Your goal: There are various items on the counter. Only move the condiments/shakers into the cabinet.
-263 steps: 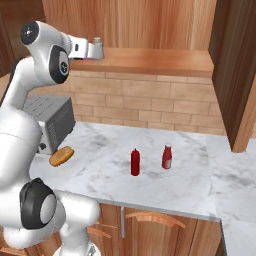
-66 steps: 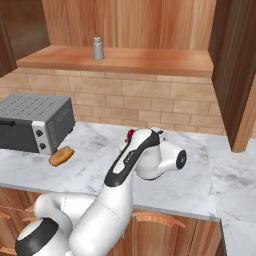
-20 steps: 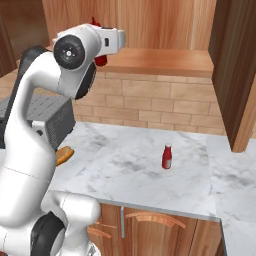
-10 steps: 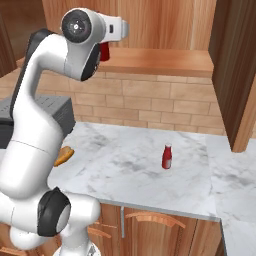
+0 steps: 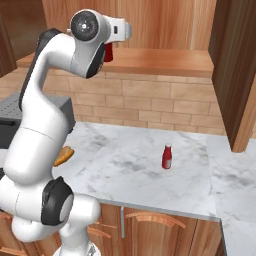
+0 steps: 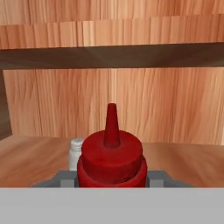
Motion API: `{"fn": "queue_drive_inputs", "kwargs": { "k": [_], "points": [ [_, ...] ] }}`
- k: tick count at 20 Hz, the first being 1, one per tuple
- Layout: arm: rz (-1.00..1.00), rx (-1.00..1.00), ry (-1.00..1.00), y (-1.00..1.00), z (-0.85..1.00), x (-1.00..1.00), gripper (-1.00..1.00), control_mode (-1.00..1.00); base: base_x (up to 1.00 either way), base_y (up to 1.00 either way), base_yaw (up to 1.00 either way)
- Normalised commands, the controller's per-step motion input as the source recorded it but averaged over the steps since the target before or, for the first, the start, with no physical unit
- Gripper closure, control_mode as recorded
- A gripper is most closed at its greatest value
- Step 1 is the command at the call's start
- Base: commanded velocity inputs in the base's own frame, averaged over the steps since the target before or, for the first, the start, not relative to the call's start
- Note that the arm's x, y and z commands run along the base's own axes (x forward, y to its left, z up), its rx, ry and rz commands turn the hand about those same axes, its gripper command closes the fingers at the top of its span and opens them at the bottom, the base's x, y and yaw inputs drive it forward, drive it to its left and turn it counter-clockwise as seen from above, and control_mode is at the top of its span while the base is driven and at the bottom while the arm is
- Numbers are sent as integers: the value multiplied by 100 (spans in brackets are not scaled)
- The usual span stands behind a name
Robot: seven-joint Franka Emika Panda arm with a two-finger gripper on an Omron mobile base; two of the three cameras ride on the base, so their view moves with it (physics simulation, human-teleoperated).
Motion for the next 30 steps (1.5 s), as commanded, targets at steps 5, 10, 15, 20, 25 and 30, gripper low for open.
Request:
{"fn": "queue_drive_inputs", "kwargs": {
  "k": [5, 10, 15, 20, 25, 30],
  "points": [
    [0, -6, 0, 0, -11, 40, 100, -100, 0, 0, 0],
    [0, -6, 0, 0, -8, 34, 100, -100, 0, 0, 0],
    [0, -6, 0, 0, -4, 35, 100, -100, 0, 0, 0],
    [0, 0, 0, 0, -15, 44, 100, -100, 0, 0, 0],
    [0, 0, 0, 1, -13, 32, 100, -100, 0, 0, 0],
    [0, 0, 0, 6, 0, 20, 100, -100, 0, 0, 0]
  ]
}}
